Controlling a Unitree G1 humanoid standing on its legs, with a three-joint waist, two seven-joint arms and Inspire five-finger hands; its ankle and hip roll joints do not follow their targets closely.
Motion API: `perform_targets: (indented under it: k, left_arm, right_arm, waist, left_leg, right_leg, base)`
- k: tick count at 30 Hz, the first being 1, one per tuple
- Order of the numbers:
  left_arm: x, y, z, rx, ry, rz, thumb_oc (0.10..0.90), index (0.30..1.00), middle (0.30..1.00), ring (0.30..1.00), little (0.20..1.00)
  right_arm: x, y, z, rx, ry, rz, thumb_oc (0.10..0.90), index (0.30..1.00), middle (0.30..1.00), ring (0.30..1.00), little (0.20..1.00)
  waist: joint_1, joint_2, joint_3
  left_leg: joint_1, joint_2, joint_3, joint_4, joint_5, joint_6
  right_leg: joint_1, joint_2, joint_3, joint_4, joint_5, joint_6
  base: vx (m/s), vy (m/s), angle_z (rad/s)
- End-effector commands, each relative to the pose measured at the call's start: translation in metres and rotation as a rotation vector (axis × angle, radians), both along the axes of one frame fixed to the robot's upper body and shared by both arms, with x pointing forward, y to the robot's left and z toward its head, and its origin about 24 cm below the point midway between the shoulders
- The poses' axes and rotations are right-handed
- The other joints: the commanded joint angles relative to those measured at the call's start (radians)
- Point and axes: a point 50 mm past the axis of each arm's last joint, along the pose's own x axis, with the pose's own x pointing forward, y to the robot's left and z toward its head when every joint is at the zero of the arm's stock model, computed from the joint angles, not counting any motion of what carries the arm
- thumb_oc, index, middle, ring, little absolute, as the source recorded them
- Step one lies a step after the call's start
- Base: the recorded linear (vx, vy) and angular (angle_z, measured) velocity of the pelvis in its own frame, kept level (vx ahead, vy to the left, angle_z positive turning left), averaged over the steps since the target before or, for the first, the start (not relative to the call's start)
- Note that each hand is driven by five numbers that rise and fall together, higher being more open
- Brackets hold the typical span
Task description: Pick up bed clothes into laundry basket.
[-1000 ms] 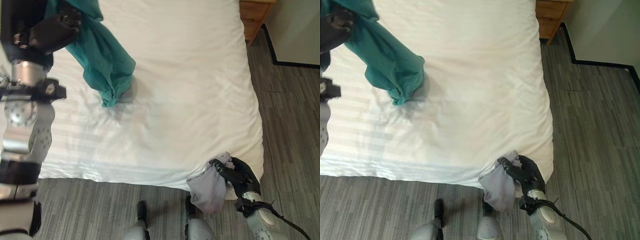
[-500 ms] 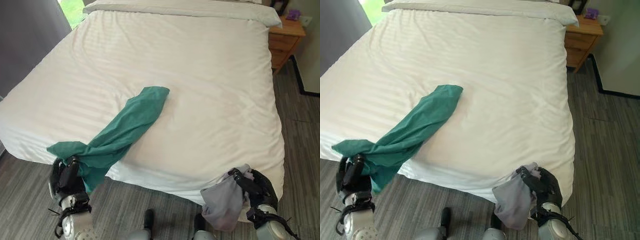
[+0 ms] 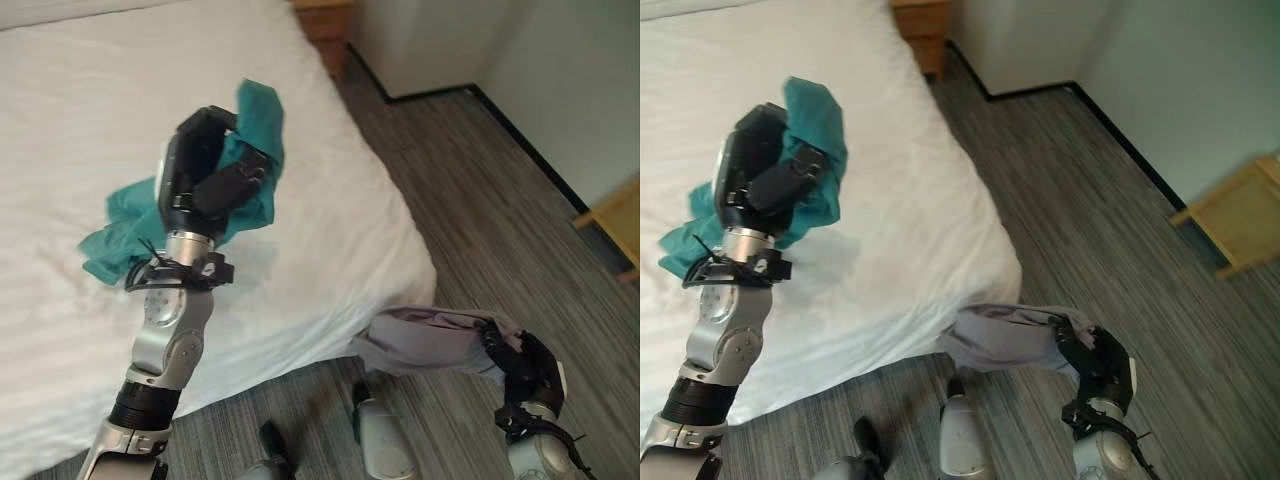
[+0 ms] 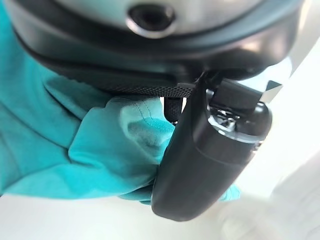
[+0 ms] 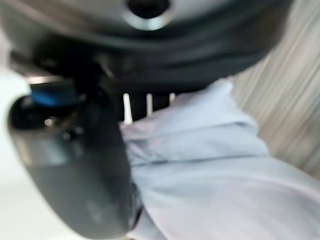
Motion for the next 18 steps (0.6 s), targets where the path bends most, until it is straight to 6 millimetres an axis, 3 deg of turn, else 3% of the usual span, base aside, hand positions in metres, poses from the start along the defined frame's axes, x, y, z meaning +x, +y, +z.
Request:
perform_targets:
  k: [1,3,4,5,6,7,8,9,11,12,14,15,16,18]
  left_arm:
    - [-0.038,0.036,0.056,-0.052,-0.346,0.137,0.4,0.3,0.3,0.3,0.3]
    - [-0.046,0.063,0.033,-0.105,-0.251,0.252,0.4,0.3,0.3,0.3,0.3]
    - [-0.054,0.079,0.011,-0.154,-0.166,0.332,0.4,0.3,0.3,0.3,0.3]
    - [-0.057,0.082,0.009,-0.156,-0.162,0.34,0.4,0.3,0.3,0.3,0.3]
    - [-0.065,0.088,-0.009,-0.195,-0.098,0.388,0.4,0.3,0.3,0.3,0.3]
    - [-0.071,0.088,-0.024,-0.245,-0.05,0.394,0.4,0.3,0.3,0.3,0.3]
    - [-0.067,0.081,-0.033,-0.286,-0.015,0.363,0.4,0.3,0.3,0.3,0.3]
    - [-0.064,0.077,-0.034,-0.302,-0.016,0.331,0.4,0.3,0.3,0.3,0.3]
    - [-0.058,0.068,-0.033,-0.307,-0.021,0.281,0.4,0.3,0.3,0.3,0.3]
    - [-0.057,0.064,-0.032,-0.29,-0.026,0.264,0.4,0.3,0.3,0.3,0.3]
    - [-0.056,0.06,-0.03,-0.26,-0.035,0.247,0.4,0.3,0.3,0.3,0.3]
    - [-0.058,0.052,-0.021,-0.246,-0.075,0.222,0.4,0.3,0.3,0.3,0.3]
    - [-0.056,0.057,-0.029,-0.252,-0.043,0.241,0.4,0.3,0.3,0.3,0.3]
    - [-0.057,0.06,-0.033,-0.258,-0.031,0.267,0.4,0.3,0.3,0.3,0.3]
  right_arm:
    - [0.053,0.025,0.081,-0.111,-0.424,0.187,0.4,0.3,0.3,0.3,0.3]
    - [0.07,0.042,0.101,-0.097,-0.526,0.254,0.4,0.3,0.3,0.3,0.3]
    - [0.077,0.05,0.113,-0.085,-0.59,0.284,0.4,0.3,0.3,0.3,0.3]
    - [0.077,0.053,0.112,-0.082,-0.584,0.297,0.4,0.3,0.3,0.3,0.3]
    - [0.08,0.057,0.122,-0.089,-0.636,0.329,0.4,0.3,0.3,0.3,0.3]
    - [0.078,0.053,0.131,-0.116,-0.678,0.309,0.4,0.3,0.3,0.3,0.3]
    - [0.076,0.05,0.135,-0.115,-0.705,0.294,0.4,0.3,0.3,0.3,0.3]
    - [0.077,0.045,0.144,-0.123,-0.744,0.274,0.4,0.3,0.3,0.3,0.3]
    - [0.08,0.043,0.15,-0.117,-0.772,0.263,0.4,0.3,0.3,0.3,0.3]
    - [0.079,0.044,0.148,-0.125,-0.765,0.286,0.4,0.3,0.3,0.3,0.3]
    - [0.081,0.048,0.145,-0.16,-0.731,0.343,0.4,0.3,0.3,0.3,0.3]
    - [0.085,0.053,0.144,-0.193,-0.704,0.39,0.4,0.3,0.3,0.3,0.3]
    - [0.086,0.055,0.143,-0.198,-0.697,0.407,0.4,0.3,0.3,0.3,0.3]
    - [0.083,0.051,0.135,-0.208,-0.652,0.412,0.4,0.3,0.3,0.3,0.3]
  waist:
    - [0.066,0.0,-0.155]
    - [0.122,-0.018,-0.179]
    - [0.148,-0.025,-0.19]
    - [0.15,-0.023,-0.194]
    - [0.163,-0.028,-0.2]
    - [0.169,-0.044,-0.2]
    - [0.188,-0.043,-0.204]
    - [0.188,-0.037,-0.202]
    - [0.183,-0.039,-0.183]
    - [0.189,-0.046,-0.162]
    - [0.221,-0.051,-0.127]
    - [0.25,-0.053,-0.112]
    - [0.259,-0.06,-0.105]
    - [0.246,-0.072,-0.101]
  left_leg:
    - [-0.047,-0.09,0.042,-0.084,-0.03,-0.005]
    - [-0.065,-0.088,0.156,-0.075,-0.022,0.013]
    - [-0.08,-0.089,0.216,-0.068,-0.018,0.023]
    - [-0.073,-0.083,0.23,-0.064,-0.02,0.019]
    - [-0.088,-0.063,0.268,-0.058,0.003,0.011]
    - [-0.124,-0.015,0.266,-0.041,0.05,-0.024]
    - [-0.158,0.043,0.284,-0.001,0.089,-0.061]
    - [-0.186,0.099,0.298,0.008,0.136,-0.103]
    - [-0.209,0.18,0.326,0.062,0.193,-0.166]
    - [-0.225,0.231,0.288,0.116,0.21,-0.203]
    - [-0.258,0.258,0.089,0.189,0.229,-0.232]
    - [-0.26,0.204,-0.138,0.251,0.201,-0.234]
    - [-0.261,0.168,-0.26,0.315,0.169,-0.227]
    - [-0.234,0.089,-0.4,0.403,0.072,-0.218]
  right_leg:
    - [0.245,-0.107,-0.12,-0.032,0.052,0.137]
    - [0.319,-0.115,-0.235,-0.079,0.083,0.143]
    - [0.365,-0.111,-0.28,-0.125,0.088,0.144]
    - [0.371,-0.103,-0.272,-0.146,0.094,0.143]
    - [0.371,-0.085,-0.278,-0.201,0.082,0.141]
    - [0.35,-0.007,-0.166,-0.333,-0.04,0.116]
    - [0.363,0.06,-0.129,-0.47,-0.134,0.062]
    - [0.378,0.111,-0.12,-0.576,-0.18,0.044]
    - [0.398,0.176,-0.081,-0.697,-0.181,0.026]
    - [0.409,0.196,-0.061,-0.733,-0.172,0.018]
    - [0.41,0.206,-0.015,-0.74,-0.166,0.003]
    - [0.39,0.2,0.023,-0.721,-0.157,-0.005]
    - [0.371,0.186,0.055,-0.706,-0.143,-0.012]
    - [0.345,0.171,0.084,-0.701,-0.118,-0.014]
  base:
    - [-0.12,0.185,-2.37]
    - [-0.25,0.171,-2.36]
    - [-0.18,0.087,-2.77]
    - [-0.19,-0.008,-2.69]
    - [-0.24,-0.217,-2.33]
    - [-0.33,-0.457,-2.3]
    - [-0.32,-0.55,-1.77]
    - [-0.24,-0.481,-1.33]
    - [-0.2,-0.333,-0.86]
    - [-0.14,-0.235,-0.93]
    - [-0.18,-0.084,-1.25]
    - [-0.24,-0.051,-1.69]
    - [-0.26,-0.094,-1.75]
    - [-0.21,-0.111,-1.62]
